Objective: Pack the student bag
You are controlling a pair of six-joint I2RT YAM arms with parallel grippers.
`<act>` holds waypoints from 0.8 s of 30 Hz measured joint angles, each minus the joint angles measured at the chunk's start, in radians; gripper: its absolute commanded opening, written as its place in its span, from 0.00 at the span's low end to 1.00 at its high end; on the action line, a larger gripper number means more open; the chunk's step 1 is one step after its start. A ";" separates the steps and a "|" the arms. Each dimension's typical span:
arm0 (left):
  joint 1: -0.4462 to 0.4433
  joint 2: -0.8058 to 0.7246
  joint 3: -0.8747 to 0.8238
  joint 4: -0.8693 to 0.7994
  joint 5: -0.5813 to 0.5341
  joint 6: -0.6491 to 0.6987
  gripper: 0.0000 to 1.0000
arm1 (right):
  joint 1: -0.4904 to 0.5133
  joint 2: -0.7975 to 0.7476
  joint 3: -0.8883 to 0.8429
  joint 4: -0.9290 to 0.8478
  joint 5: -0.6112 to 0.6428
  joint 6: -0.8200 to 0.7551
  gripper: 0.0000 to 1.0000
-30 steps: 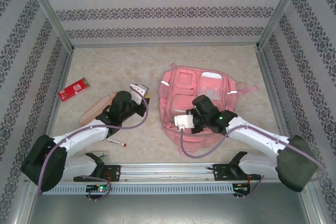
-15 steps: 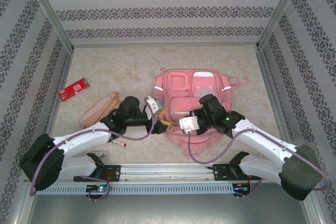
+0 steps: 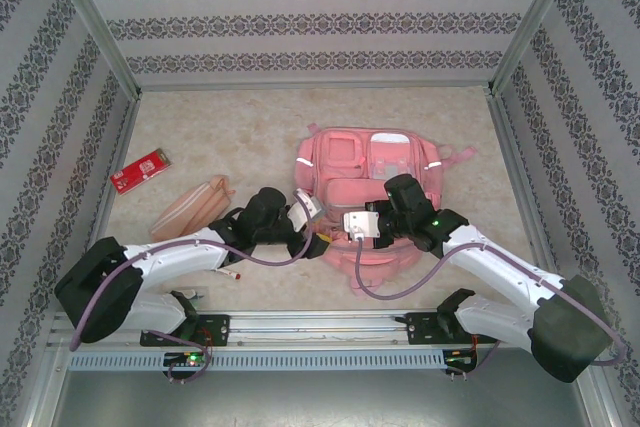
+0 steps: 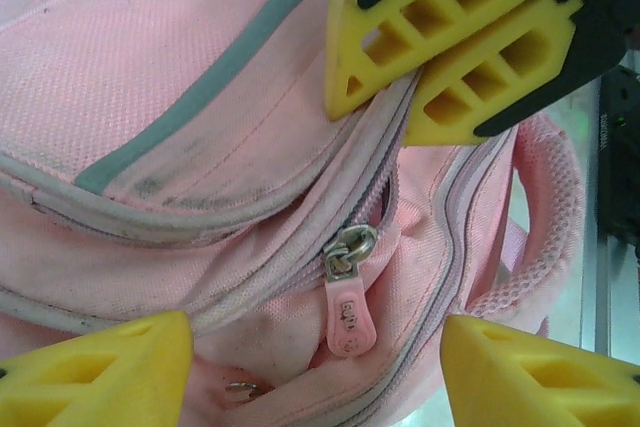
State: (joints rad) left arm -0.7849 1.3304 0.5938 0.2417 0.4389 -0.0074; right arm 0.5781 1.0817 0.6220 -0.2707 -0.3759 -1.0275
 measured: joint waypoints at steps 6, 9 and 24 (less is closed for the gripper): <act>-0.029 0.080 0.029 0.020 -0.046 0.000 0.52 | 0.000 0.000 0.000 -0.002 0.002 0.028 0.00; -0.037 0.128 0.035 0.058 -0.076 -0.008 0.45 | 0.000 0.000 0.000 -0.003 0.016 0.035 0.00; -0.092 0.169 -0.012 0.299 -0.242 -0.081 0.47 | -0.001 -0.047 -0.006 0.023 0.103 0.091 0.00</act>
State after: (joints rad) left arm -0.8764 1.4998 0.5816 0.5411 0.1967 -0.0887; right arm 0.5774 1.0344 0.6155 -0.2481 -0.2733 -0.9363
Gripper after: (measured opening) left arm 0.481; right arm 0.071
